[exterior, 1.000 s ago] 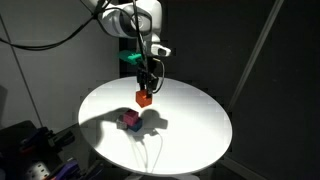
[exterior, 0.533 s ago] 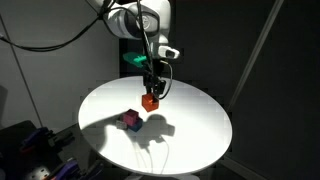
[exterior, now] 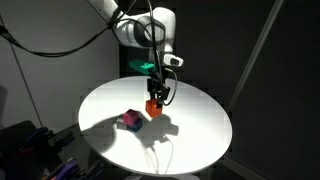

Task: Put the orange block on the table

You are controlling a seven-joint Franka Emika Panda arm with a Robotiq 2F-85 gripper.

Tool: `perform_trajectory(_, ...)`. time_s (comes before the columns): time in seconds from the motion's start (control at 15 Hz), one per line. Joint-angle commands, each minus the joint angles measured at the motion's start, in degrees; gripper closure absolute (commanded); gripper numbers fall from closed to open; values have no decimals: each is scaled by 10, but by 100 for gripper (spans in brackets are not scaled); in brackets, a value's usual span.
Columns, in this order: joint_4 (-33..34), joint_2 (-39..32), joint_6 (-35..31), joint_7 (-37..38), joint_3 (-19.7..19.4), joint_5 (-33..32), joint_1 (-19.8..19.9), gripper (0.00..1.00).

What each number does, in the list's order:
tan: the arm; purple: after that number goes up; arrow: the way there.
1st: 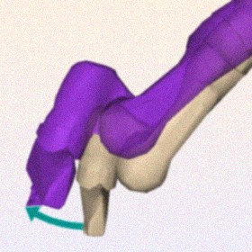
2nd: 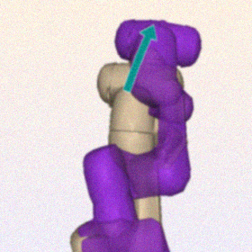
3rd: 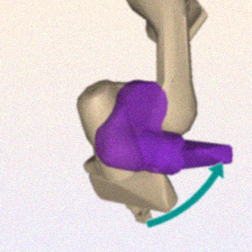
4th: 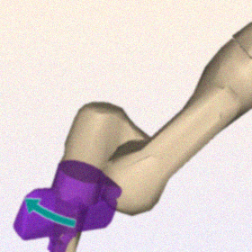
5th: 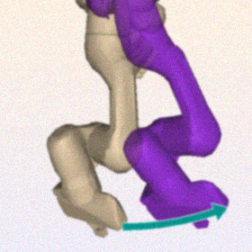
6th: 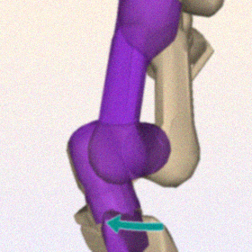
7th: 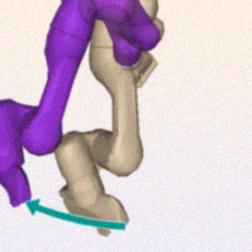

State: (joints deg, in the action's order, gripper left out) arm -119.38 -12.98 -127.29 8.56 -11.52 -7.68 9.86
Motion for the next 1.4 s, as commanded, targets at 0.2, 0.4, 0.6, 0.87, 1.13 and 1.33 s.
perform_trajectory(0.2, 49, -45, 31, -5, -4, 7, 4, 72)
perform_trajectory(0.4, 27, -40, 10, -1, -4, 0, 0, 47)
perform_trajectory(0.6, 26, -40, 10, -1, -4, 0, 0, 47)
perform_trajectory(0.87, 26, -40, 10, -1, -4, 0, 0, 47)
perform_trajectory(1.13, 19, -45, -10, -9, -4, -1, 3, 72)
perform_trajectory(1.33, 16, -57, -27, -15, -3, 3, 5, 72)
